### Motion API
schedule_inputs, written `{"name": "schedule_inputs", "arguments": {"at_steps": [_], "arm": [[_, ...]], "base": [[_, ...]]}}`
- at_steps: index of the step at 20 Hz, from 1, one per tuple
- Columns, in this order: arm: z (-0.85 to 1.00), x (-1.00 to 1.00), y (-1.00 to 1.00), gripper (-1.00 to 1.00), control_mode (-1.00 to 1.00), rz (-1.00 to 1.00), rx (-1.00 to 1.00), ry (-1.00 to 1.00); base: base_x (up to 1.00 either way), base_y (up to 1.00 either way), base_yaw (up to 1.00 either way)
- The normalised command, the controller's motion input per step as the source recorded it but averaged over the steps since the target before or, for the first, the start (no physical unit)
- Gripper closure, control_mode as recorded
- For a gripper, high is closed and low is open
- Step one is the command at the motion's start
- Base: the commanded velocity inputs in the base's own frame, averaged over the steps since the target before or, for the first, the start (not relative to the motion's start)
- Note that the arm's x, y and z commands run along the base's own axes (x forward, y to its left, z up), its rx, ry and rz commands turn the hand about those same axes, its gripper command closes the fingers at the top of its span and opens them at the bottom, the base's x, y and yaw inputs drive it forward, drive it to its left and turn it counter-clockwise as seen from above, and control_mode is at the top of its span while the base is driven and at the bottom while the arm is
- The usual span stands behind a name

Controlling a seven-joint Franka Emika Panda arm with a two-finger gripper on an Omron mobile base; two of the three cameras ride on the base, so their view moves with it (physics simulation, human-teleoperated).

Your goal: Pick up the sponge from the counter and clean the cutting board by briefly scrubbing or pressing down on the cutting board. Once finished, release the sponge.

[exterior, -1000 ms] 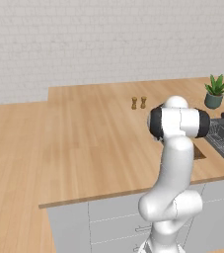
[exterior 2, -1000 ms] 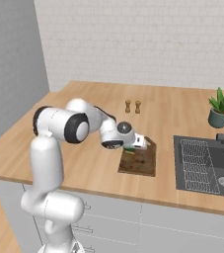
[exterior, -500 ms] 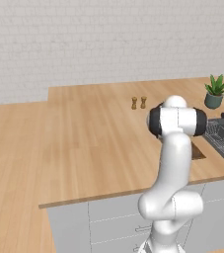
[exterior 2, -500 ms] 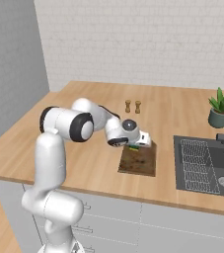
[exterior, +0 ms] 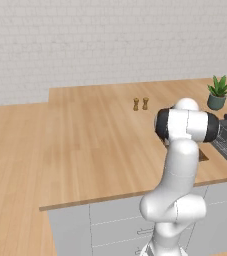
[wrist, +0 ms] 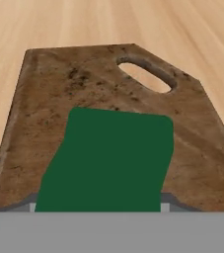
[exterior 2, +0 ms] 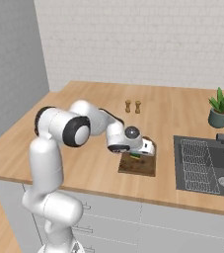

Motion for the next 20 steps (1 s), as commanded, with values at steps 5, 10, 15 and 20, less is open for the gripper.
{"name": "schedule_inputs", "arguments": {"at_steps": [5, 10, 15, 20], "arm": [[-0.32, -0.87, -0.12, 1.00, -1.00, 0.00, 0.00, 0.01], [-0.28, -0.74, -0.12, 1.00, -1.00, 0.00, 0.00, 0.03], [-0.26, -0.62, -0.13, 1.00, -1.00, 0.00, 0.00, 0.05], [-0.10, -0.25, -0.07, 1.00, -1.00, 0.00, 0.00, 0.02]], "base": [[0.00, 0.00, 0.00], [0.00, 0.00, 0.00], [0.00, 0.00, 0.00], [0.00, 0.00, 0.00]]}}
